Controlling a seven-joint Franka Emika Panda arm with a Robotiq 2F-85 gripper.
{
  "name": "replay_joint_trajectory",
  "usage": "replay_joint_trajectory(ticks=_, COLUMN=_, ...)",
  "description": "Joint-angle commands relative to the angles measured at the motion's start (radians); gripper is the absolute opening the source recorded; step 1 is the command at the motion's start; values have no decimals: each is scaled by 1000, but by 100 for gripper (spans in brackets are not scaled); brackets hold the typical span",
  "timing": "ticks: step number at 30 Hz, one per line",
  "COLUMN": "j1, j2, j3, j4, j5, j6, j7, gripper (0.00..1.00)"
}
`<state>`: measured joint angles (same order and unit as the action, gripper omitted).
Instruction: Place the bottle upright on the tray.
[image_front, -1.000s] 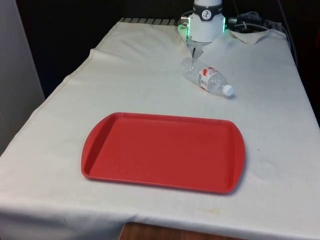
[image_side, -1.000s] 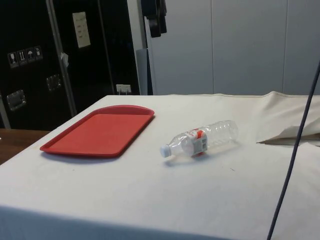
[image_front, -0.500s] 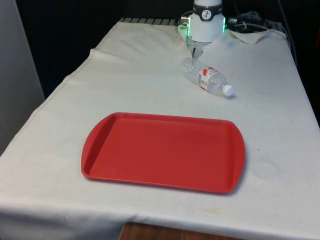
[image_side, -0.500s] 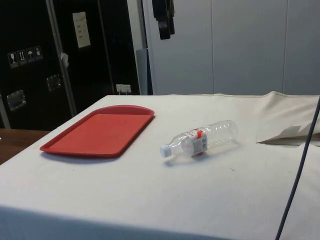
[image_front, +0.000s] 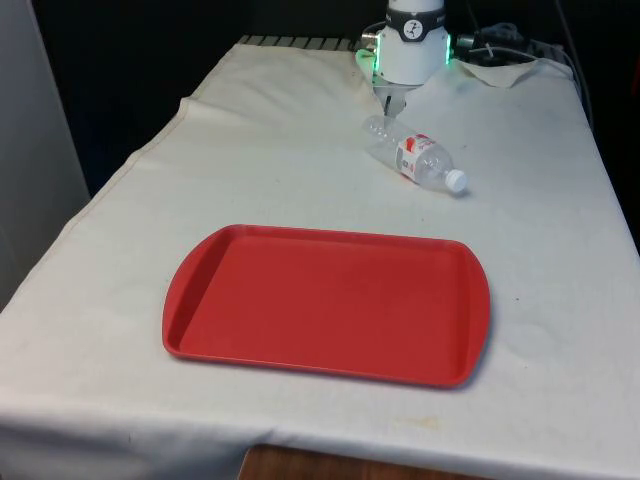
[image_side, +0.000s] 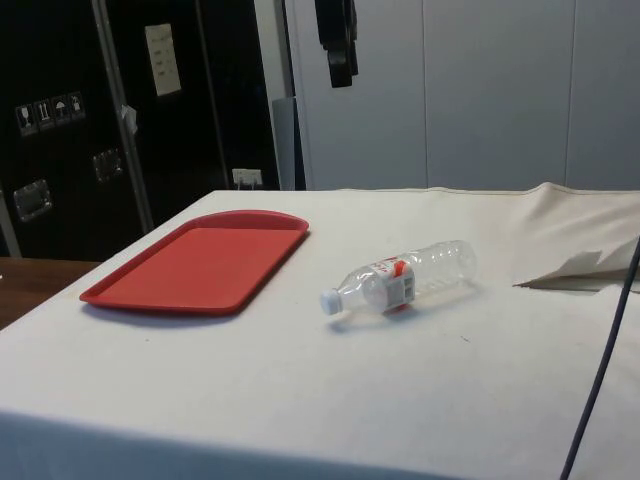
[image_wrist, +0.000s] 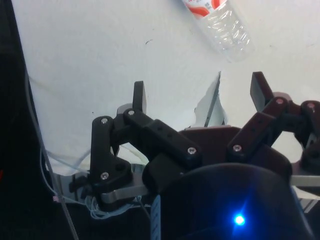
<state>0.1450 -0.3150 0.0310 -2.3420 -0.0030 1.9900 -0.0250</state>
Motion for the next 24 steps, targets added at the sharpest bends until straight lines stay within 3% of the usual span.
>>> replay_joint_trajectory(ticks=1, j1=0, j2=5, j3=7, j4=-3, j5=-11, j6=9, j7=11, gripper=100)
replay_joint_trajectory(ticks=24, j1=1, j2=80, j3=53, j4=-3, j5=-33, j6=7, j7=0, gripper=100)
